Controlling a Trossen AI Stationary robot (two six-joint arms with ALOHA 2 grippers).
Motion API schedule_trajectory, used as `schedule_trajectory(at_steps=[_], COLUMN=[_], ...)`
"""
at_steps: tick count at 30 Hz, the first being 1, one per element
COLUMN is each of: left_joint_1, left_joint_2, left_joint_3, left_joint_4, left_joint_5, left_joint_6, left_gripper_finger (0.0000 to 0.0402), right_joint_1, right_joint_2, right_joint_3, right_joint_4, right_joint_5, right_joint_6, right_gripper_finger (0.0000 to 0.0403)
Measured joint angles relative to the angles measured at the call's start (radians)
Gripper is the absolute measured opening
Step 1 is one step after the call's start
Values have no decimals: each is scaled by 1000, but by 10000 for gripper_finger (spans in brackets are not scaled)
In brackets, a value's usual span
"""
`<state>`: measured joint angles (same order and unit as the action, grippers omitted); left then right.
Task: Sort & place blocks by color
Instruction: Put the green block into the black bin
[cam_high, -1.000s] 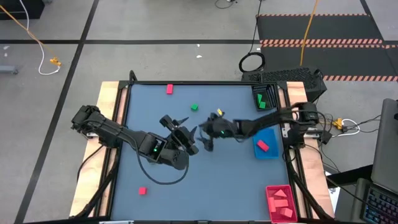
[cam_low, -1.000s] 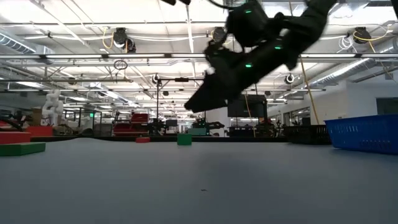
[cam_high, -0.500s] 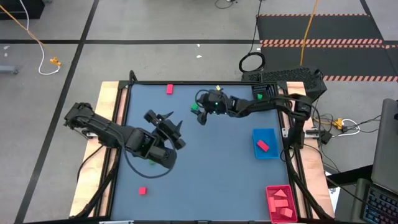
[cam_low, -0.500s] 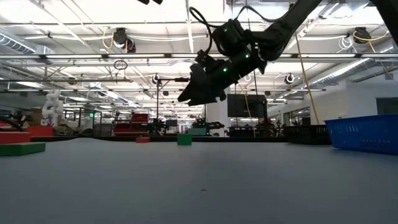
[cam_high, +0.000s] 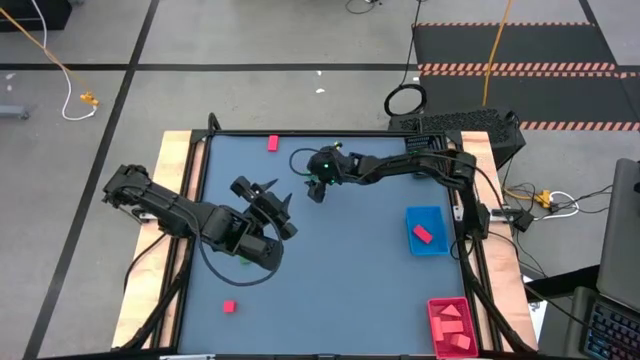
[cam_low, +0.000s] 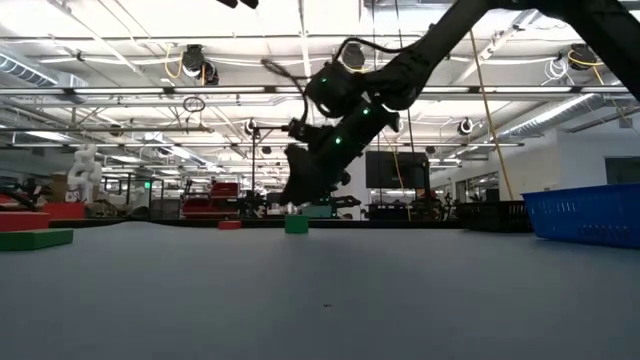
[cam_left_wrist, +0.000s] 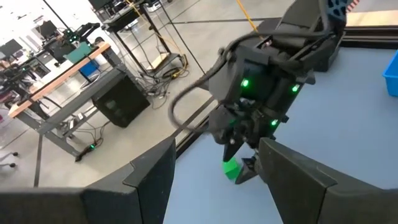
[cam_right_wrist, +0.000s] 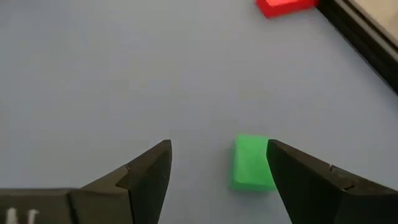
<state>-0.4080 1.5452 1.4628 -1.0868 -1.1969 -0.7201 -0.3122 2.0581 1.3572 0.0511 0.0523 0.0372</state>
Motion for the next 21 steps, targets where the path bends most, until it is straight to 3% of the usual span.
schedule_trajectory(at_steps=[10, 21], left_joint_1=[6, 15], left_joint_2=[0, 0], left_joint_3=[0, 0], left_joint_4=[-23, -18], left_joint_5=[-4, -7], left_joint_6=[-9, -12], left_gripper_finger=[234, 234], right_joint_1=[-3, -30], right_joint_2=[17, 67], right_joint_3=[11, 16], right_joint_4=[-34, 2], right_joint_5=[80, 38], right_joint_6=[2, 8], right_gripper_finger=[249, 177])
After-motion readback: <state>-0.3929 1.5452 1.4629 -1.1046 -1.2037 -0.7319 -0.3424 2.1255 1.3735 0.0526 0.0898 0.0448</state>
